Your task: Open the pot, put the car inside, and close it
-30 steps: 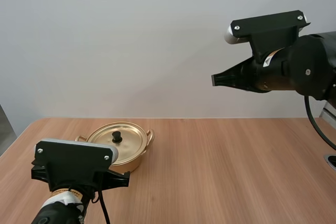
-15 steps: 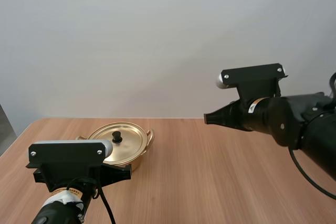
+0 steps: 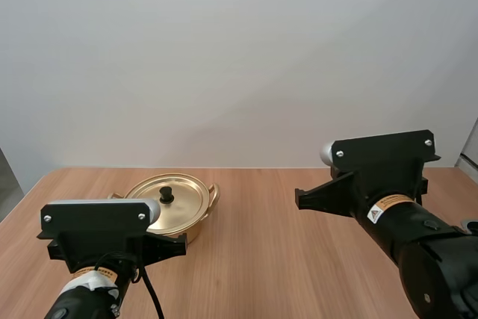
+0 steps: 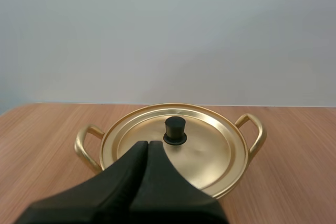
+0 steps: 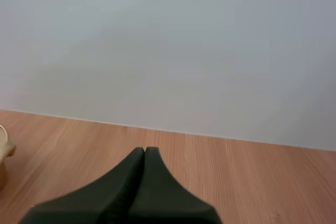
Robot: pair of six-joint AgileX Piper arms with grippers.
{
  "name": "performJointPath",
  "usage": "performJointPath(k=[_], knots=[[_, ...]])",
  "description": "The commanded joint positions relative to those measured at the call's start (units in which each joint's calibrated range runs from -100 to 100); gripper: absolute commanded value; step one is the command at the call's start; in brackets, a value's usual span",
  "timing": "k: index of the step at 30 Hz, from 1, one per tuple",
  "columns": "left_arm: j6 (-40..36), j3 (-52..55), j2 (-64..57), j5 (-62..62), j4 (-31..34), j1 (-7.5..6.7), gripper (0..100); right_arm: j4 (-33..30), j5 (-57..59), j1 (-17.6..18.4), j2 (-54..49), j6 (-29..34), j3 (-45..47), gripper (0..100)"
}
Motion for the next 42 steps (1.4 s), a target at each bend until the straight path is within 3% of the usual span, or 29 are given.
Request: performJointPath(k=[1,3,10,20,29,38,42], knots=[[0.0,0.0,0.0,0.1,0.0,0.05,0,0.2,8.9,0.0,-11.7,0.0,0.1,0],[0.0,0.0,0.0,0.1,0.0,0.05,0,0.2,13.4,0.0,-16.1,0.0,0.1,0],[0.0,0.0,0.0,0.1,0.0,0.05,0,-1.4,26.4,0.1,-16.1,-0.2,0.1,0],[0.0,0.0,0.0,0.1,0.0,0.05,0,-1.0,26.4,0.1,-16.1,-0.2,2.4,0],[0.0,0.0,0.0,0.1,0.0,0.05,0,3.3,16.4,0.1,-16.1,-0.2,7.7,0],[0.0,0.0,0.0,0.1,0.0,0.05,0,2.9,5.8,0.1,-16.1,-0.2,15.3,0],[0.0,0.0,0.0,0.1,0.0,0.05,0,3.1,8.4,0.1,-16.1,-0.2,15.3,0]])
